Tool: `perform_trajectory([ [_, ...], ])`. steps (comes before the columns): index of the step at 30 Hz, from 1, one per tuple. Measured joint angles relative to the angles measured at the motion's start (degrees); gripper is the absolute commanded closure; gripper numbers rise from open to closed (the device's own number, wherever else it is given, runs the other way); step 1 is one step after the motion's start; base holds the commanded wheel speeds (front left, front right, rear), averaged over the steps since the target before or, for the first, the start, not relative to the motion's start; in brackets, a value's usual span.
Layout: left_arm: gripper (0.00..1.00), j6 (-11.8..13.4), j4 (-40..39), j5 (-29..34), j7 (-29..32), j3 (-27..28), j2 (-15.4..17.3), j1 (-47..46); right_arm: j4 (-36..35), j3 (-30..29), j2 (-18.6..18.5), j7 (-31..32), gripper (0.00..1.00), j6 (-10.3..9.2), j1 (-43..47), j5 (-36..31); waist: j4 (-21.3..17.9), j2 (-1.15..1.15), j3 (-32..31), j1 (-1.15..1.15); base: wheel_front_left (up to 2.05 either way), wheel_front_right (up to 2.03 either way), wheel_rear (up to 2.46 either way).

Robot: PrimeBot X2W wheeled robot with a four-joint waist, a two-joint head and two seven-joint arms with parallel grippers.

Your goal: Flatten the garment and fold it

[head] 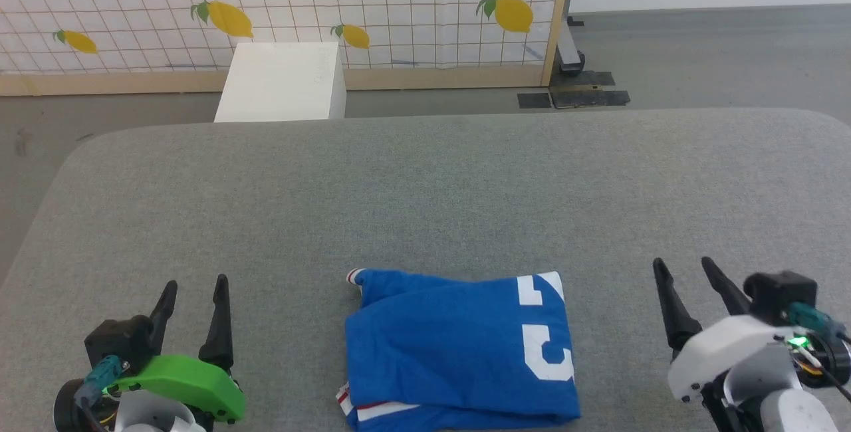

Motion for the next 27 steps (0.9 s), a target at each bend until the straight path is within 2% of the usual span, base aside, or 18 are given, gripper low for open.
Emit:
perform_trajectory([
  [3, 0.00, 0.05, -0.11, 0.05, 0.02, -0.30, 0.19, 0.00, -0.52, 1.75, -1.00, 5.54, 0.00, 0.00, -1.79, 0.48, 0.05, 0.00, -0.02, 0.00, 0.00, 0.00, 0.00],
  [12, 0.00, 0.56, -1.43, 0.60, 0.02, -1.01, 0.47, -0.25, -3.28, 12.87, -5.45, 31.67, 0.00, 0.00, -8.78, 4.47, 1.10, 0.00, 1.44, 0.00, 0.00, 0.00, 0.00],
  [17, 0.00, 0.94, -2.57, 0.62, -0.01, -1.25, 0.43, -0.62, -3.32, 17.90, -6.54, 43.33, 0.00, 0.00, -10.90, 6.41, 2.36, 0.00, 2.87, 0.00, 0.00, 0.00, 0.00],
  [20, 0.00, 1.04, -3.19, 0.62, -0.08, -1.36, 0.41, -1.01, -2.93, 19.95, -6.94, 47.62, 0.00, 0.00, -11.87, 6.53, 3.23, 0.00, 3.99, 0.00, 0.00, 0.00, 0.00],
  [27, 0.00, 1.04, -3.68, 0.62, -0.58, -1.63, 0.15, -2.97, 1.69, 22.41, -6.99, 49.87, 0.00, 0.00, -13.35, 6.30, 5.58, 0.00, 6.79, 0.00, 0.00, 0.00, 0.00],
])
